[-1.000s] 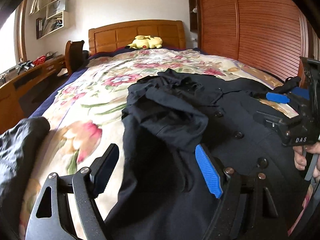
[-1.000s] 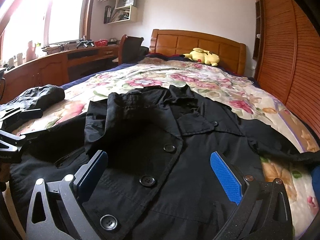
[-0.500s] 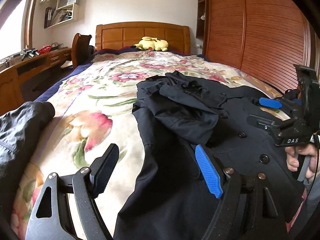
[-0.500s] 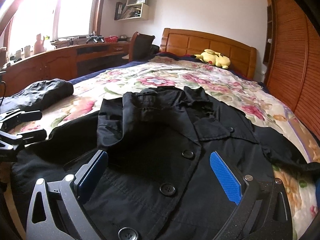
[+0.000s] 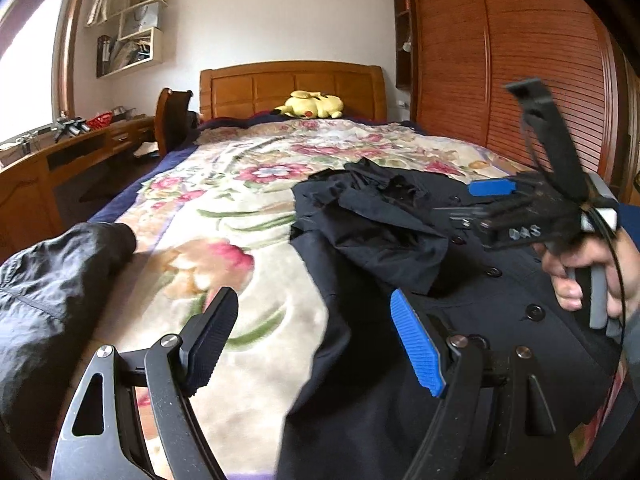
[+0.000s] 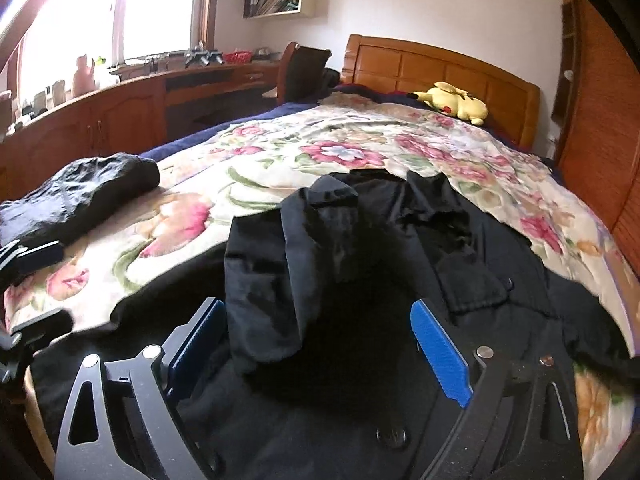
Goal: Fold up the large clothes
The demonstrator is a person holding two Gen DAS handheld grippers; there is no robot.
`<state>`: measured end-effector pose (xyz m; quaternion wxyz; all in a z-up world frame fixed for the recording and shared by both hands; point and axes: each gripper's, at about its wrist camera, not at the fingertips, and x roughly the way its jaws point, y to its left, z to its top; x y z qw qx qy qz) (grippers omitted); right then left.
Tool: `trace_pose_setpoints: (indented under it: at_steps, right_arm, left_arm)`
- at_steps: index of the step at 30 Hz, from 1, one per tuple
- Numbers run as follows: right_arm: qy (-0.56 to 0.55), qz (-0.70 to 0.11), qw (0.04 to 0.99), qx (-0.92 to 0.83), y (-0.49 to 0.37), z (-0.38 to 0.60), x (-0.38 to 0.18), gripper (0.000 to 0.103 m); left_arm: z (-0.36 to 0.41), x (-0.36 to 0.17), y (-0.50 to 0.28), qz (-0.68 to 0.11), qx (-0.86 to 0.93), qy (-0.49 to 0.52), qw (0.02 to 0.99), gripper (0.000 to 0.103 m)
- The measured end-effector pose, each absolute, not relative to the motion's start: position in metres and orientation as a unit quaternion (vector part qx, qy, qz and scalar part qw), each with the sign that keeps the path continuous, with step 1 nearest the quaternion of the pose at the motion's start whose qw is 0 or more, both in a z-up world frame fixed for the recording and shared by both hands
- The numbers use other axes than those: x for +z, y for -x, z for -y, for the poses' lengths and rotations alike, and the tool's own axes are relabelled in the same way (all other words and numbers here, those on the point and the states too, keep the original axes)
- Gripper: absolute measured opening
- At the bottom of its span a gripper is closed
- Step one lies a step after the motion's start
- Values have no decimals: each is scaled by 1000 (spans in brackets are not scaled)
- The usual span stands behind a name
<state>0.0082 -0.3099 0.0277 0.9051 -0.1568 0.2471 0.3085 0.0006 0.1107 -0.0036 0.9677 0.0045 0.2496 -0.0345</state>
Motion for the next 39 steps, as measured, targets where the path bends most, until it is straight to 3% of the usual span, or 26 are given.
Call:
trace_pose_setpoints:
  at_steps: [2,9,14,16,18,21,24,32,39]
  right_arm:
    - [165,-255,903,306,-17,298,31,93]
    - [206,-290,886,296,-46,255,19,73]
    - [232,-319,878,272,-68,236,2,64]
    - [237,-329,874,265,-74,233,-5,56]
    - [237,-338,874,257,-77,230,-9,29]
    - [237,-335,878,246,-77,228,-4,12]
    - [218,-305,896,240,-71,237,12,8]
    - [158,-204,938,232,-21,304,59,7]
    - [110,-196,950,215,24,370,54,7]
  left_arm:
    - [-117,-2,2,-247,-33,-1,969,80]
    - [-140,-1,11,-243,-22,7,970,80]
    - [-149,-4,15,-248,-16,5,969,80]
    - [-148,-4,17,-246,-16,3,969,80]
    - [-150,-4,19,-245,-19,2,969,80]
    - [-149,-2,21,-243,-25,3,970,80]
    - [-145,0,23,-238,-33,4,971,80]
    - [-131,6,23,-228,-45,8,973,80]
    - [-125,9,22,-225,-58,14,972,80]
